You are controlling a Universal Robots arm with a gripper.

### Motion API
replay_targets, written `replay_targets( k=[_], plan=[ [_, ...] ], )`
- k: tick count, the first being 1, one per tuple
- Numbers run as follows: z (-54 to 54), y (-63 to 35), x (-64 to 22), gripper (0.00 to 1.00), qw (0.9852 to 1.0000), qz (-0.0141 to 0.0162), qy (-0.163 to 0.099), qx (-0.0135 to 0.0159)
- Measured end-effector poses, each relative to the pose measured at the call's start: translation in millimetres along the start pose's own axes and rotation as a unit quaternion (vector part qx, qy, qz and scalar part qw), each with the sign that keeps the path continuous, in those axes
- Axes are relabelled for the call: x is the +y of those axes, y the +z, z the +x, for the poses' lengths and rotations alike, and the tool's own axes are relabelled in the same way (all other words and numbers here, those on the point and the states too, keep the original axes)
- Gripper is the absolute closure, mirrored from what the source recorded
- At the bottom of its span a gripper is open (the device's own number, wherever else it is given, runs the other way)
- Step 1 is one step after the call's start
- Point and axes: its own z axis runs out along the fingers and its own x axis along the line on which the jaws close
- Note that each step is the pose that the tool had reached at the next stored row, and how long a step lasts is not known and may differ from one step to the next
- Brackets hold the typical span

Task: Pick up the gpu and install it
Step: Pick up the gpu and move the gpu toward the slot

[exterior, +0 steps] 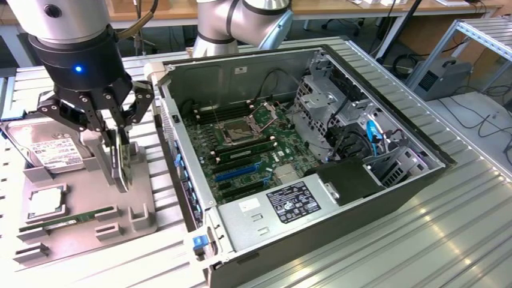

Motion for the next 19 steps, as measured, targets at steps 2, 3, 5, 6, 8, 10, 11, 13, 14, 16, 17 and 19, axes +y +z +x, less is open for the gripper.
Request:
replay_targets(
  k=[2, 3, 5, 6, 8, 10, 11, 13, 14, 16, 17, 19],
  plan=[
    [0.0, -0.6, 0.0, 0.73, 1.0000, 0.0000, 0.000, 0.0000],
    [0.0, -0.9, 0.0, 0.73, 1.0000, 0.0000, 0.000, 0.0000],
    [0.0, -1.5, 0.0, 0.73, 1.0000, 0.0000, 0.000, 0.0000],
    [0.0, -1.9, 0.0, 0.73, 1.0000, 0.0000, 0.000, 0.0000],
    [-0.1, -2.5, 0.0, 0.73, 1.0000, 0.0000, 0.000, 0.0000],
    [-0.1, -3.2, 0.0, 0.73, 1.0000, 0.0000, 0.000, 0.0000],
    [-0.1, -3.4, 0.0, 0.73, 1.0000, 0.0000, 0.000, 0.0000],
    [-0.1, -4.1, 0.0, 0.73, 1.0000, 0.0000, 0.000, 0.0000],
    [-0.1, -4.4, 0.0, 0.73, 1.0000, 0.0000, 0.000, 0.0000],
    [-0.1, -5.2, 0.0, 0.73, 1.0000, 0.0000, 0.000, 0.0000],
    [-0.1, -5.4, 0.1, 0.73, 1.0000, 0.0000, 0.000, 0.0000],
    [-0.2, -6.2, 0.1, 0.73, 1.0000, 0.0000, 0.000, 0.0000]
  ],
)
